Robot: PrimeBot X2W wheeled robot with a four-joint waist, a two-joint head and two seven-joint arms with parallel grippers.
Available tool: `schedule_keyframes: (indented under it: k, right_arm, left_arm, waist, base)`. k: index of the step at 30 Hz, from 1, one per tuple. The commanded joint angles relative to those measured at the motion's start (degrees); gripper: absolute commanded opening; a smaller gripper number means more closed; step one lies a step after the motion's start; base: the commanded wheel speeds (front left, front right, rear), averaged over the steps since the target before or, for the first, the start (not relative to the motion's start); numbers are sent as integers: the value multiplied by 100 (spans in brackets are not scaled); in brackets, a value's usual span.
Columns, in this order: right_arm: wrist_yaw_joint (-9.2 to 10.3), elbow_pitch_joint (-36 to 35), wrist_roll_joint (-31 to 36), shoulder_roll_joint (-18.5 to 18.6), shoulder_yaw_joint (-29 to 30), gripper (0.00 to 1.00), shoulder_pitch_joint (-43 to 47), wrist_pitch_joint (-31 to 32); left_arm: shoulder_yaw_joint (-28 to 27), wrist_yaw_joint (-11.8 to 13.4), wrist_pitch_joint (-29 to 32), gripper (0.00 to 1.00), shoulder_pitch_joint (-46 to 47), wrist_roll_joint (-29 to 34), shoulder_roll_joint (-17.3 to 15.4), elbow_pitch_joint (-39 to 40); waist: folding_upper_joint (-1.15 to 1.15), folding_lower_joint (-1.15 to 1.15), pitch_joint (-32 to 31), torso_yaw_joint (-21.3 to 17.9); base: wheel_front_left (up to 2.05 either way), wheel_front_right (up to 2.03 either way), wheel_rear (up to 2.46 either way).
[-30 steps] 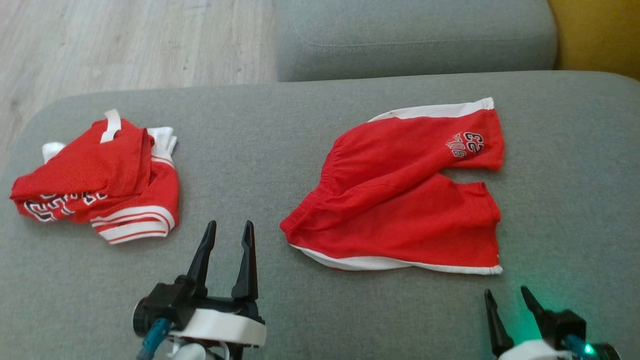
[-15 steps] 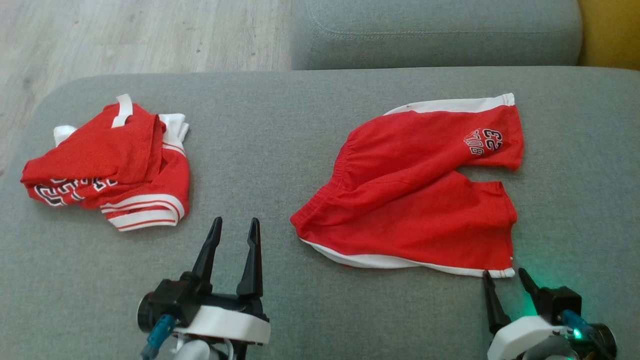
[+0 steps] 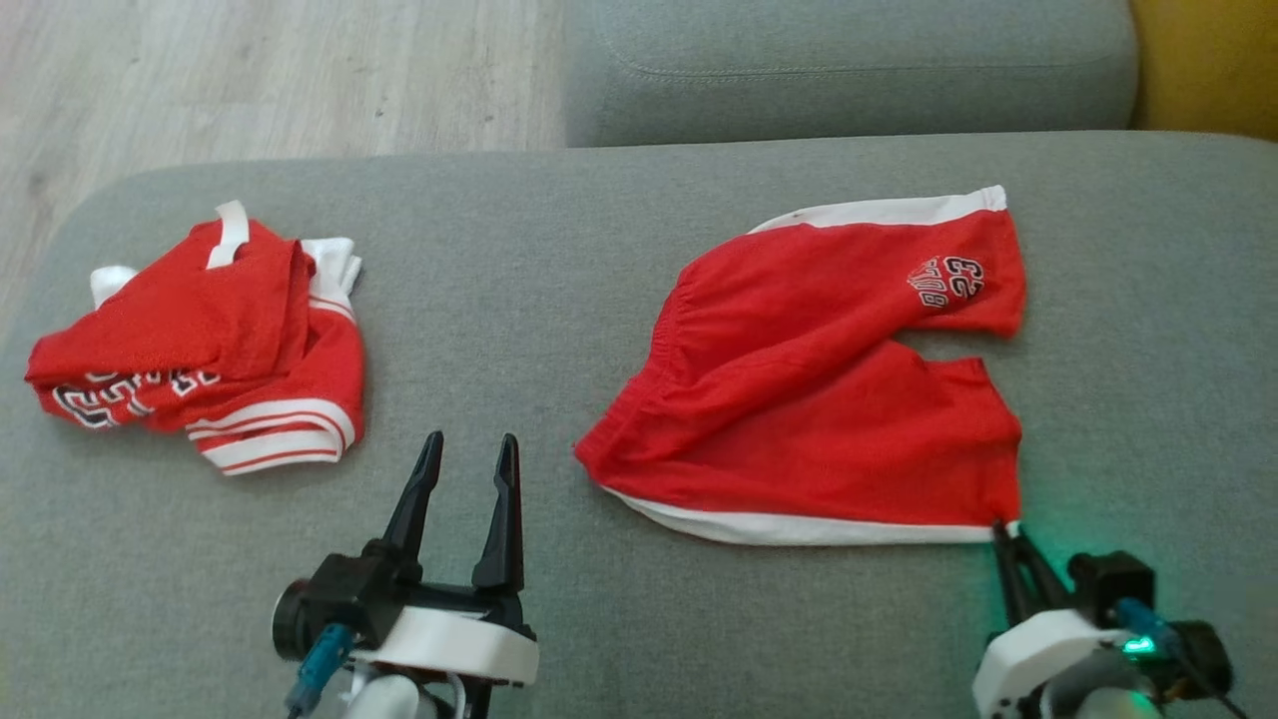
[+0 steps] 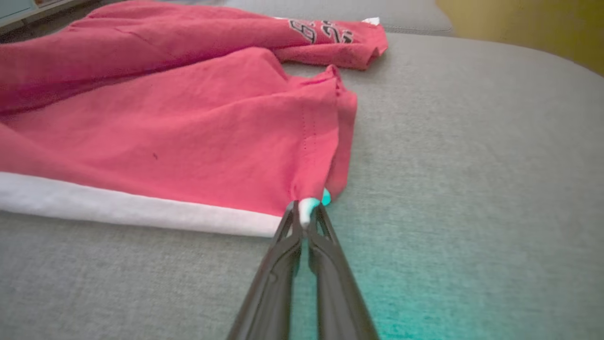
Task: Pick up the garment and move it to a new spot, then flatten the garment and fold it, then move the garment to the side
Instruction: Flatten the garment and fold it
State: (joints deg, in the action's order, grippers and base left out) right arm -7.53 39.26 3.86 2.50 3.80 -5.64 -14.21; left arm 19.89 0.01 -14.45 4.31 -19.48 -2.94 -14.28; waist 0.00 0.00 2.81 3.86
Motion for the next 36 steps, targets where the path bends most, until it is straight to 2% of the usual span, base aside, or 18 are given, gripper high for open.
schedule_keyframes:
  k: [1, 10, 17, 20, 26, 36]
  right_arm:
    - [4, -225, 53, 38, 5, 0, -244, -78]
    - [4, -450, 153, 38, 619, 0, -203, -78]
    - [4, -449, 180, 38, 678, 0, -351, -24]
    - [4, -429, 170, 38, 652, 0, -437, 50]
    - [4, -398, 102, 38, 443, 0, -602, 108]
    - [4, -335, -86, 38, 205, 0, -798, 77]
  left_arm:
    - [-218, 20, -55, 100, 211, 61, 6, 155]
    - [-187, -85, -55, 100, 228, 262, 5, -59]
    - [312, -335, 35, 100, 514, 783, -135, -869]
    - [695, -510, 226, 100, 780, 1006, -191, -1336]
    - [1117, -658, 479, 100, 1345, 1186, -240, -2153]
    - [1431, -722, 209, 100, 1963, 1013, -96, -2884]
  waist:
    - [0, 0, -19, -38]
    - [0, 0, -49, -230]
    - [0, 0, 30, -375]
    - [0, 0, 93, -455]
    - [0, 0, 268, -614]
    - [0, 0, 486, -779]
  base:
    - [0, 0, 0]
    - [0, 0, 0]
    - [0, 0, 0]
    - [0, 0, 0]
    - [0, 0, 0]
    - [0, 0, 0]
